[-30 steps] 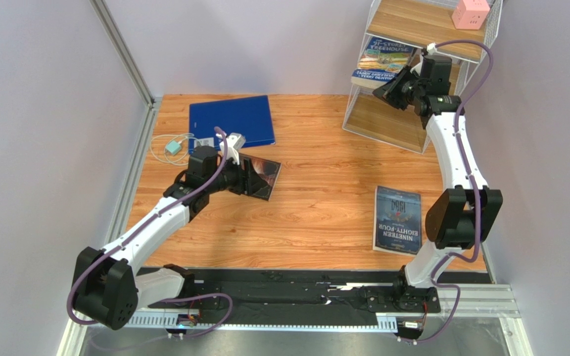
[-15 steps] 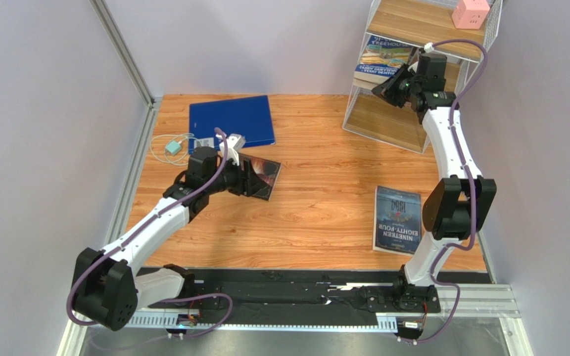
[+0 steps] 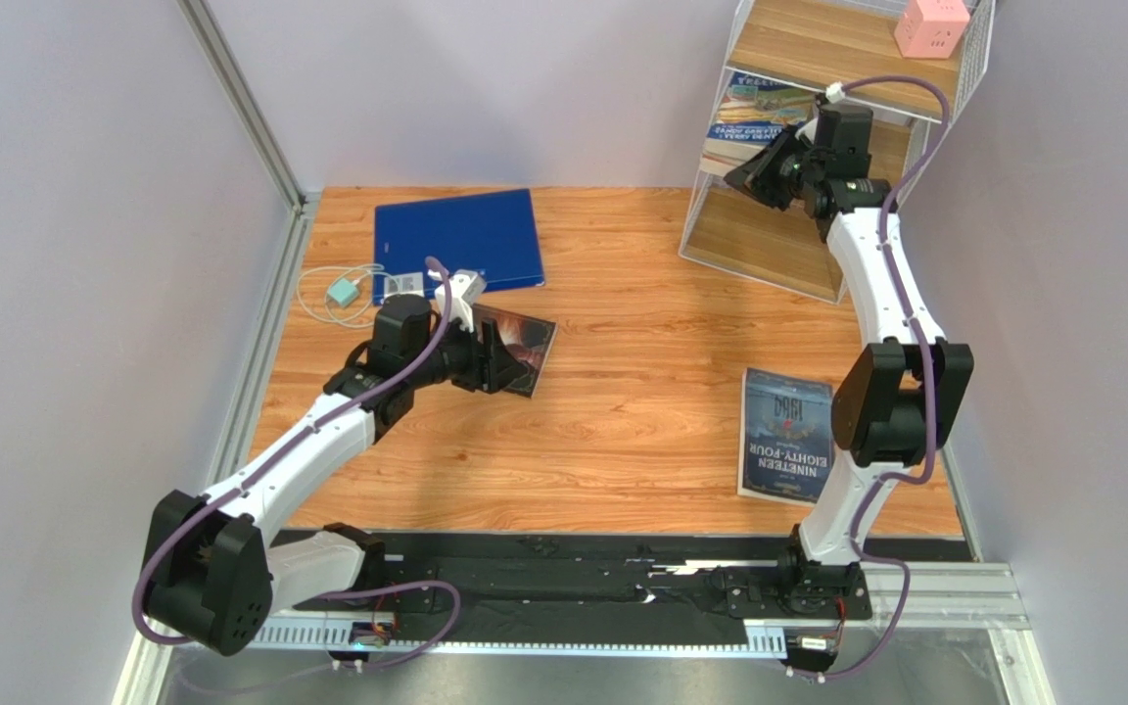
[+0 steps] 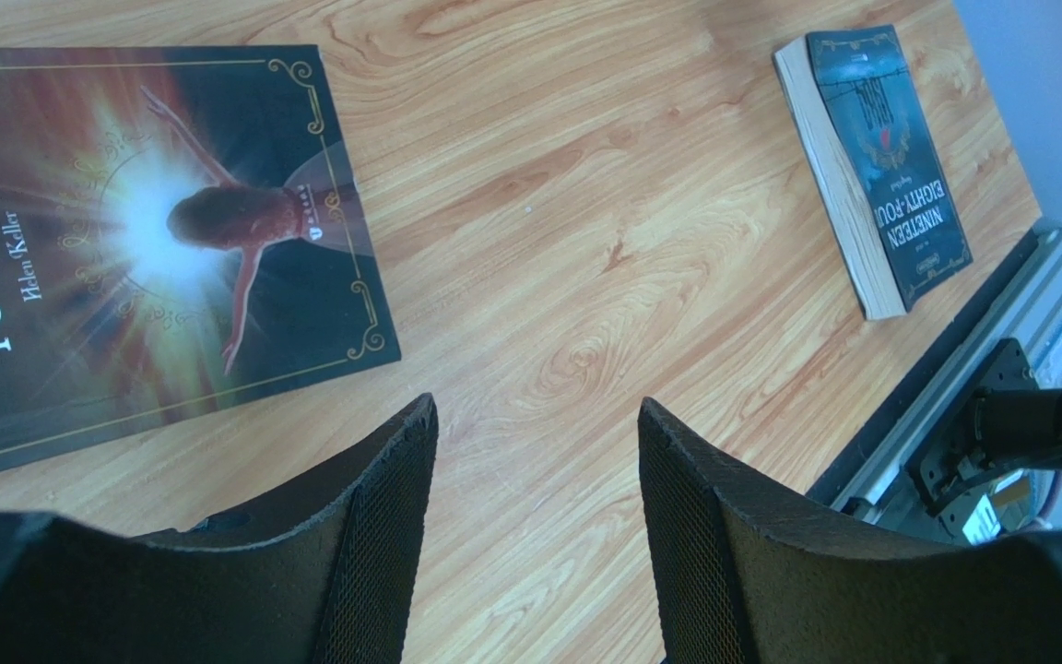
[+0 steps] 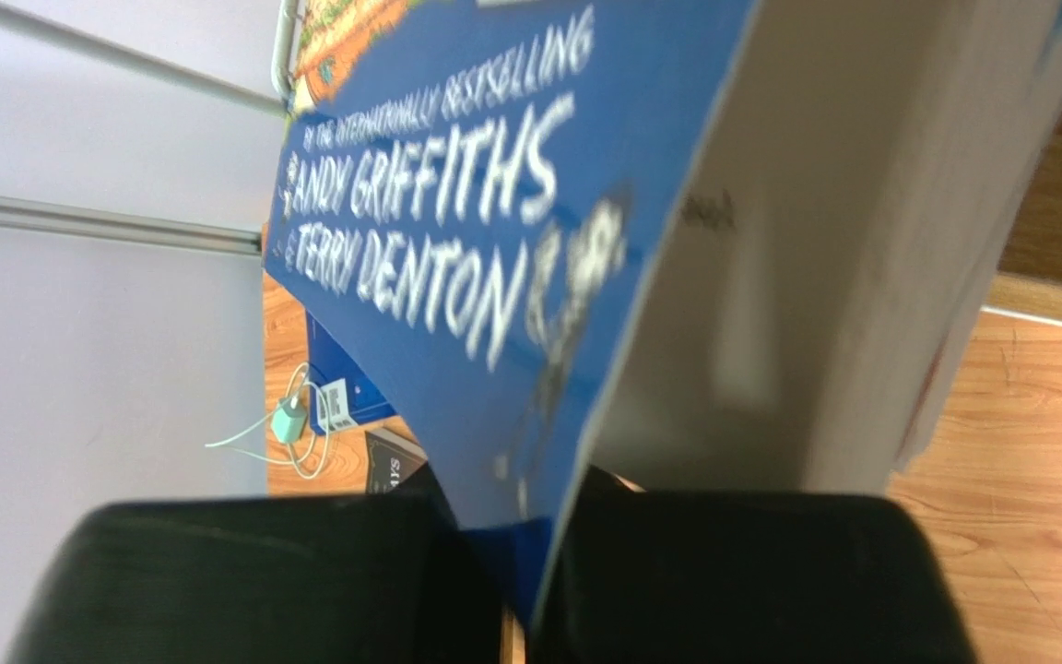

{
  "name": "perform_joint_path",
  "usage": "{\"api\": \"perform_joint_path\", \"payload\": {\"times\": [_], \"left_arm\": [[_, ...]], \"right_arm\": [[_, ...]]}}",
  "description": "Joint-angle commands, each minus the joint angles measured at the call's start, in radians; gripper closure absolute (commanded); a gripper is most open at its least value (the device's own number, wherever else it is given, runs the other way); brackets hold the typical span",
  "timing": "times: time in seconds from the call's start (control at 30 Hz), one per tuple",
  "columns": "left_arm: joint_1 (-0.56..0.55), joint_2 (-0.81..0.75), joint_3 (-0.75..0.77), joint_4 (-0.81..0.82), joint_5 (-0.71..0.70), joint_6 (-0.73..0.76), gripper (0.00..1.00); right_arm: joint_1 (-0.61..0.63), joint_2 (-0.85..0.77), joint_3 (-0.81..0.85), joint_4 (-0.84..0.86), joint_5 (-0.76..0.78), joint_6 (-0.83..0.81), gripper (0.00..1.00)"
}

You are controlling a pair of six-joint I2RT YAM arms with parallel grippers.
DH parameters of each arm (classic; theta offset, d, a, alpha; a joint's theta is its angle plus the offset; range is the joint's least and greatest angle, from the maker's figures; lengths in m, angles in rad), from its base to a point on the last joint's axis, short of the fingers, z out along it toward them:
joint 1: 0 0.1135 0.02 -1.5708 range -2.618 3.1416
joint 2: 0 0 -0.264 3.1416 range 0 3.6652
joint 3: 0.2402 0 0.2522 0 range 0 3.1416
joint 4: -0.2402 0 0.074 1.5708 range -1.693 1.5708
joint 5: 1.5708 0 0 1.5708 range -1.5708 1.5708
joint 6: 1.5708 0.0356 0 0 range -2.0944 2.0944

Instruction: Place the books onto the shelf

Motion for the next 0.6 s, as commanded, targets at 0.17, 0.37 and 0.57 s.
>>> {"api": "perform_joint_path", "payload": {"times": [0.17, 0.37, 0.57], "left_arm": [[-0.01, -0.008, -0.042, 0.067, 0.015, -0.002, 0.38], [-0.125, 0.044, -0.016, 0.072, -0.034, 0.003, 0.38], [-0.278, 0.22, 0.09, 0.114, -0.075, -0.019, 0.38]], "right_arm": [[-0.003, -0.321, -0.356, 0.107, -0.021, -0.036, 0.95], [-0.003, -0.513, -0.487, -0.007, 0.019, -0.128, 0.89], [-0.012, -0.685, -0.731, -0.105, 0.14, -0.205, 0.58]]}}
